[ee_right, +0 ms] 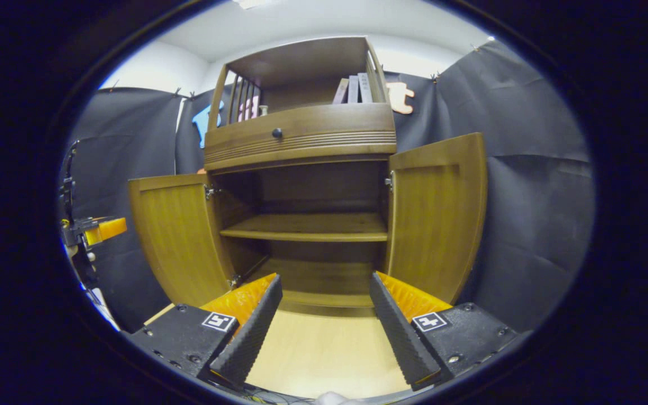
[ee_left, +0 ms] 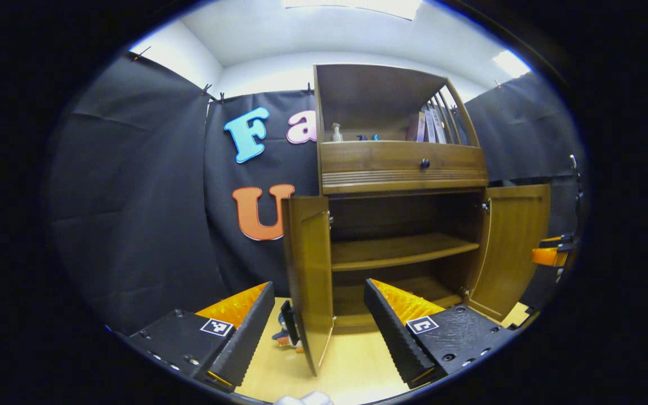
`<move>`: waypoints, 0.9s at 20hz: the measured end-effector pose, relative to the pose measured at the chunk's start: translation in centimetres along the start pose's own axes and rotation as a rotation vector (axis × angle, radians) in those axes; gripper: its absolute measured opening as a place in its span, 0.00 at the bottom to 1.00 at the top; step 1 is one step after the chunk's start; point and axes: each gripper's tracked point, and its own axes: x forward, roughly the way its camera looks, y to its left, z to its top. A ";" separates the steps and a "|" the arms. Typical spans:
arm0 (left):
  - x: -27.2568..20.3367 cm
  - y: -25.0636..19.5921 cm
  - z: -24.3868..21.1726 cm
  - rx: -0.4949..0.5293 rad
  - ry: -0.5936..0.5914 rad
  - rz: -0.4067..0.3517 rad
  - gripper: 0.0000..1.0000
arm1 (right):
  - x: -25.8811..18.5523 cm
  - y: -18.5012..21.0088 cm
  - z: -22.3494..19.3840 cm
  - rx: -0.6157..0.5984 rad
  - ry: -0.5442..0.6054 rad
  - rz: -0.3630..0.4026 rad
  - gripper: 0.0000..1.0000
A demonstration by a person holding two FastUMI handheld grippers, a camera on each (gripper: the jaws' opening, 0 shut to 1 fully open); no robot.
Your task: Open the right door of the double-door shoe cabinet with the right hand, and open the left door with the left hand.
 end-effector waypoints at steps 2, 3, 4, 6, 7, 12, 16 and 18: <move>0.6 -2.7 1.2 -0.011 -0.031 -0.001 0.96 | -0.4 -0.9 0.5 0.006 -0.018 -0.016 0.99; 0.9 -4.4 1.5 -0.012 -0.041 -0.006 1.00 | -0.4 -1.4 0.6 0.006 -0.021 -0.028 0.99; 1.0 -5.9 1.3 -0.018 -0.040 -0.011 1.00 | -0.5 -1.8 0.5 0.008 -0.021 -0.037 1.00; 1.1 -9.1 0.4 -0.031 -0.027 -0.029 0.96 | -0.7 -2.6 0.5 0.016 -0.019 -0.051 1.00; 1.1 -10.3 -0.3 -0.033 -0.015 -0.031 0.96 | -0.6 -2.8 0.3 0.017 -0.017 -0.056 0.99; -0.5 -15.3 -4.3 -0.028 0.068 -0.061 0.96 | -1.0 -3.4 -0.3 0.013 0.001 -0.069 0.99; -1.5 -16.8 -6.2 -0.036 0.114 -0.081 0.96 | -1.0 -3.5 -0.2 0.008 -0.001 -0.068 0.99; -1.6 -16.6 -6.2 -0.038 0.122 -0.073 0.96 | -0.9 -3.3 0.0 0.005 -0.006 -0.066 0.99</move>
